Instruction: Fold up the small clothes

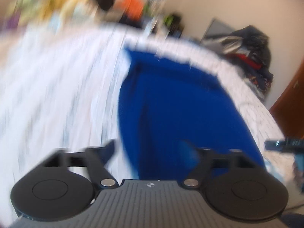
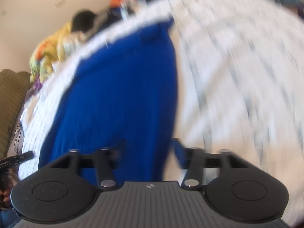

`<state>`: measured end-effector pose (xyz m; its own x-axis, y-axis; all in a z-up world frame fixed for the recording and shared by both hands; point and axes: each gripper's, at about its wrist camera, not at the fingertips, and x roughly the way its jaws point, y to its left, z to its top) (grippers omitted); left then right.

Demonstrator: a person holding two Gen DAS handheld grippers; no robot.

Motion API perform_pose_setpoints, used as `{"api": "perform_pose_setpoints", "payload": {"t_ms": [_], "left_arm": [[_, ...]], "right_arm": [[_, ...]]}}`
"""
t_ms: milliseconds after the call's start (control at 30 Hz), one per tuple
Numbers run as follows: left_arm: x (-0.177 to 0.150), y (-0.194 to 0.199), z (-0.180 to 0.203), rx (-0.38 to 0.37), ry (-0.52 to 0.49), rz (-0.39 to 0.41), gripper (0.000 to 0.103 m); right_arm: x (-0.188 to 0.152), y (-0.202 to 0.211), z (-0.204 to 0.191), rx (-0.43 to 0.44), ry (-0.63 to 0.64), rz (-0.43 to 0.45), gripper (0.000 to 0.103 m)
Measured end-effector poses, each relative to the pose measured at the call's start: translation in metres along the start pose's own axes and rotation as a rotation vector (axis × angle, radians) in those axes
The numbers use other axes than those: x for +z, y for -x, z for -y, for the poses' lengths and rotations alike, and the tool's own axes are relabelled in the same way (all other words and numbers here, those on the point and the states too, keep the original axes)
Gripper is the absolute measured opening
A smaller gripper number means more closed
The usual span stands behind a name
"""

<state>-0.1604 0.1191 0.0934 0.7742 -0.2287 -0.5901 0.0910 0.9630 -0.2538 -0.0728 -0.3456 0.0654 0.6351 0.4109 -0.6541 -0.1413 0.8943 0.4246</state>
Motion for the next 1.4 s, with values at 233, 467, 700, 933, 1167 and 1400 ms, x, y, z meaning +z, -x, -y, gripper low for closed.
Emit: {"api": "perform_pose_setpoints", "payload": {"t_ms": [233, 467, 700, 933, 1167, 1400], "left_arm": [[0.059, -0.151, 0.052, 0.001, -0.093, -0.038, 0.070], [0.039, -0.177, 0.007, 0.089, -0.202, -0.097, 0.060], [0.139, -0.237, -0.051, 0.121, 0.114, -0.021, 0.076], [0.188, -0.330, -0.056, 0.118, 0.170, -0.100, 0.036], [0.181, -0.326, -0.050, 0.159, 0.059, -0.086, 0.022], [0.192, -0.301, -0.021, 0.218, -0.062, 0.039, 0.064]], "right_arm": [[0.090, -0.137, -0.032, 0.038, 0.091, -0.003, 0.075], [0.071, -0.166, -0.029, -0.010, 0.315, -0.079, 0.074], [0.193, -0.181, 0.046, 0.017, -0.038, 0.074, 0.074], [0.242, -0.265, 0.077, -0.057, -0.101, -0.010, 0.024], [0.240, -0.257, 0.098, -0.047, -0.028, 0.049, 0.006], [0.251, -0.230, 0.068, -0.109, 0.073, 0.123, 0.045]]}}
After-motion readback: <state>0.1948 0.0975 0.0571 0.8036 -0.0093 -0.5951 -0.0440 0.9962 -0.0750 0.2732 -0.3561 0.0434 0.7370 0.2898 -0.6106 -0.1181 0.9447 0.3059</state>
